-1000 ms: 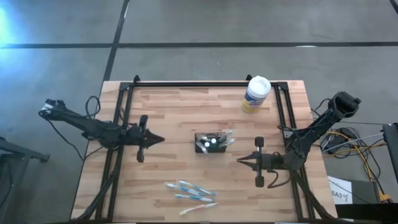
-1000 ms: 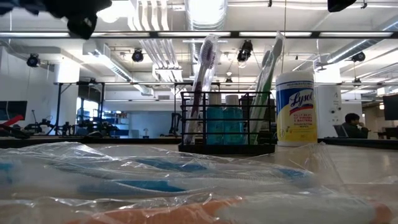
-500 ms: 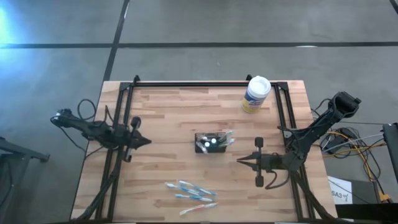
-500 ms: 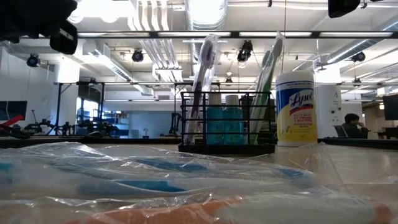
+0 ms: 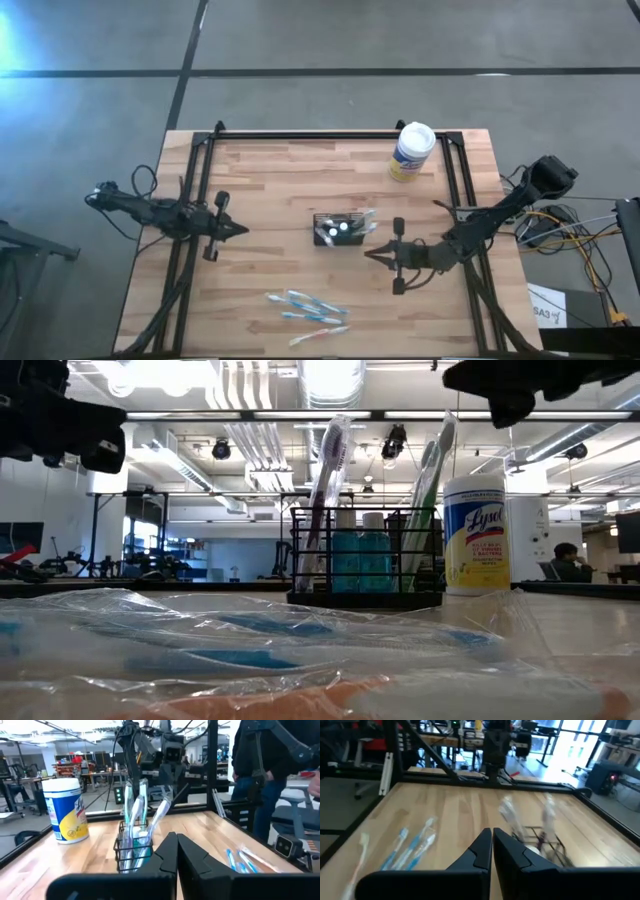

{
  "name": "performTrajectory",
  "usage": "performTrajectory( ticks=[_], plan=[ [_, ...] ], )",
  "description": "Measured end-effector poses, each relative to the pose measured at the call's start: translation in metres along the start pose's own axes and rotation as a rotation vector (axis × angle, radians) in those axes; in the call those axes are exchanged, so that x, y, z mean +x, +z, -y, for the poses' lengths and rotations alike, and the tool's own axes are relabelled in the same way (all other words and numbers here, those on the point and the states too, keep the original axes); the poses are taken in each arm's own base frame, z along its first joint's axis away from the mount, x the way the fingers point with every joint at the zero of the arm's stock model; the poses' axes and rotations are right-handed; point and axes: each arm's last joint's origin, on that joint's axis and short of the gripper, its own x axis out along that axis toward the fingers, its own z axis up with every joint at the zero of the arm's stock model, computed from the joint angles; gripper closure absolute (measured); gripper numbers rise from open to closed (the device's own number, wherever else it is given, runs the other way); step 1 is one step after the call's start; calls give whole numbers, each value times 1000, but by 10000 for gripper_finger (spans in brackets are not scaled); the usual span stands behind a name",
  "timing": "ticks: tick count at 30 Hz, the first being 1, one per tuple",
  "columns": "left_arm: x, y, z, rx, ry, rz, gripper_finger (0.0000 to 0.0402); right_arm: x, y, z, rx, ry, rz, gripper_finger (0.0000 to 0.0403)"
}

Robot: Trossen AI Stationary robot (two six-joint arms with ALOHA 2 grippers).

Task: Pick & Place toothbrushing station
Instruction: Put the top blue toothbrush into the mesh organizer

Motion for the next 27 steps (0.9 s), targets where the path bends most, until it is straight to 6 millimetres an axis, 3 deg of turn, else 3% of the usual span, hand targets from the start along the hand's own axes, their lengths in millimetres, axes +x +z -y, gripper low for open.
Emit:
performTrajectory(
  ticks=[11,19,27],
  plan=[
    [0,0,0,-60,-2,-1,396,35,23,-30,-25,16,-22,390],
    [0,0,0,-94,-2,-2,382,63,41,-54,84,-4,-141,390],
    [0,-1,0,-95,-2,-7,377,99,45,-85,163,-48,-271,390]
  ],
)
